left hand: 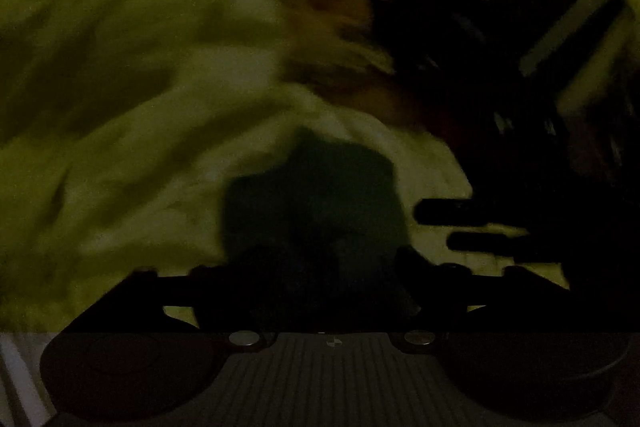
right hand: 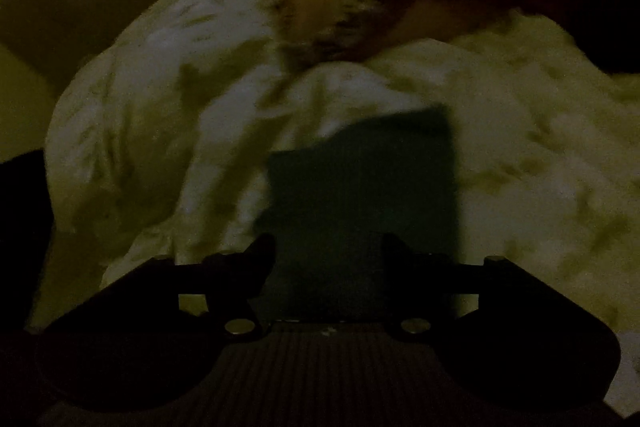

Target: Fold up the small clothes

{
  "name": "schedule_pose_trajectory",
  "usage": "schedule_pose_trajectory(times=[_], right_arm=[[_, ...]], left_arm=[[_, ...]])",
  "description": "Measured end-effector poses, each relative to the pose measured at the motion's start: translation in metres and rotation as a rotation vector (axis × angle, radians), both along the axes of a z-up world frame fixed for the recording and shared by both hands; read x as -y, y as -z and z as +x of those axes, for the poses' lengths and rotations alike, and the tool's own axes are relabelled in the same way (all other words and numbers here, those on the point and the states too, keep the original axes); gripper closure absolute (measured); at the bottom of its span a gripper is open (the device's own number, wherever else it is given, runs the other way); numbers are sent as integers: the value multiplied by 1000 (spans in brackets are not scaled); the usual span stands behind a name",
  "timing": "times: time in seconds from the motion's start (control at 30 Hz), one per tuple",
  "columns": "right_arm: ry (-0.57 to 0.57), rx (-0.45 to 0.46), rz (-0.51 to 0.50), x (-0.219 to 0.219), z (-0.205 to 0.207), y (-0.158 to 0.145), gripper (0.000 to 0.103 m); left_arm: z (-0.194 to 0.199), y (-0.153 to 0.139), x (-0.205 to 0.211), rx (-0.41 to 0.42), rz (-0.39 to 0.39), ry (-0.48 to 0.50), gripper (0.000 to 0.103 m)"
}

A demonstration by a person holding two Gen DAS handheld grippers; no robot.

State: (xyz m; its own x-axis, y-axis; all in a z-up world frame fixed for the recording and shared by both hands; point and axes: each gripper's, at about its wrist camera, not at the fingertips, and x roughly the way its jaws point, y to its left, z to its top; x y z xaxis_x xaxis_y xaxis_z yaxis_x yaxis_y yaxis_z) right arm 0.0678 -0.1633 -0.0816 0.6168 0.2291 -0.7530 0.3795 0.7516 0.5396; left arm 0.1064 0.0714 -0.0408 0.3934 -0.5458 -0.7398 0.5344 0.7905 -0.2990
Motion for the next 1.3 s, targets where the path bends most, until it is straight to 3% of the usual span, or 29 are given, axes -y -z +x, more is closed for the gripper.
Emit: schedule_pose_trajectory(times=[0.1, 0.17, 0.2, 0.23, 0.37, 0.43, 0.53, 0.6, 0.73, 0.8, 0.87, 0.9, 0.93, 0.97, 1.13, 1.3], right_arm=[[23, -39, -5, 10, -19, 10, 37], [44, -60, 7, 14, -29, 17, 38], [54, -66, 14, 16, -34, 19, 38], [61, -71, 17, 18, -39, 20, 38], [65, -80, 15, 19, -48, 22, 38], [60, -82, 15, 18, -49, 23, 38], [47, -81, 35, 14, -46, 26, 38], [12, -76, 25, 6, -40, 26, 38], [-99, -90, -21, -18, -28, 29, 36], [-121, -100, -32, -26, -27, 31, 36], [-119, -107, -24, -28, -29, 35, 29], [-110, -114, -17, -27, -32, 37, 28], [-98, -120, -7, -25, -34, 40, 28], [-86, -126, 7, -22, -36, 42, 27], [-33, -109, 119, 0, -47, 52, 22], [25, -90, 252, 29, -48, 64, 18]], left_arm=[[-4, 18, 30, 20, 135, 98, 0], [-2, 36, 40, 10, 203, 102, 1], [1, 44, 42, -5, 222, 94, 30], [3, 47, 38, -26, 215, 81, 32], [6, 28, -1, -66, 70, -77, 37], [7, 26, -17, -75, 73, -123, 39], [7, 50, -36, -154, 107, -170, 41], [11, 74, -44, -232, 119, -203, 40], [19, 98, -33, -239, 181, -192, 34], [26, 97, -26, -242, 180, -178, 15], [32, 94, -23, -237, 183, -150, 9], [33, 90, -23, -230, 185, -142, 0], [35, 86, -26, -229, 184, -138, 0], [37, 83, -31, -233, 169, -140, 0], [48, 59, -70, -270, -59, -149, 0], [74, 59, -63, -250, -68, -83, 0]])
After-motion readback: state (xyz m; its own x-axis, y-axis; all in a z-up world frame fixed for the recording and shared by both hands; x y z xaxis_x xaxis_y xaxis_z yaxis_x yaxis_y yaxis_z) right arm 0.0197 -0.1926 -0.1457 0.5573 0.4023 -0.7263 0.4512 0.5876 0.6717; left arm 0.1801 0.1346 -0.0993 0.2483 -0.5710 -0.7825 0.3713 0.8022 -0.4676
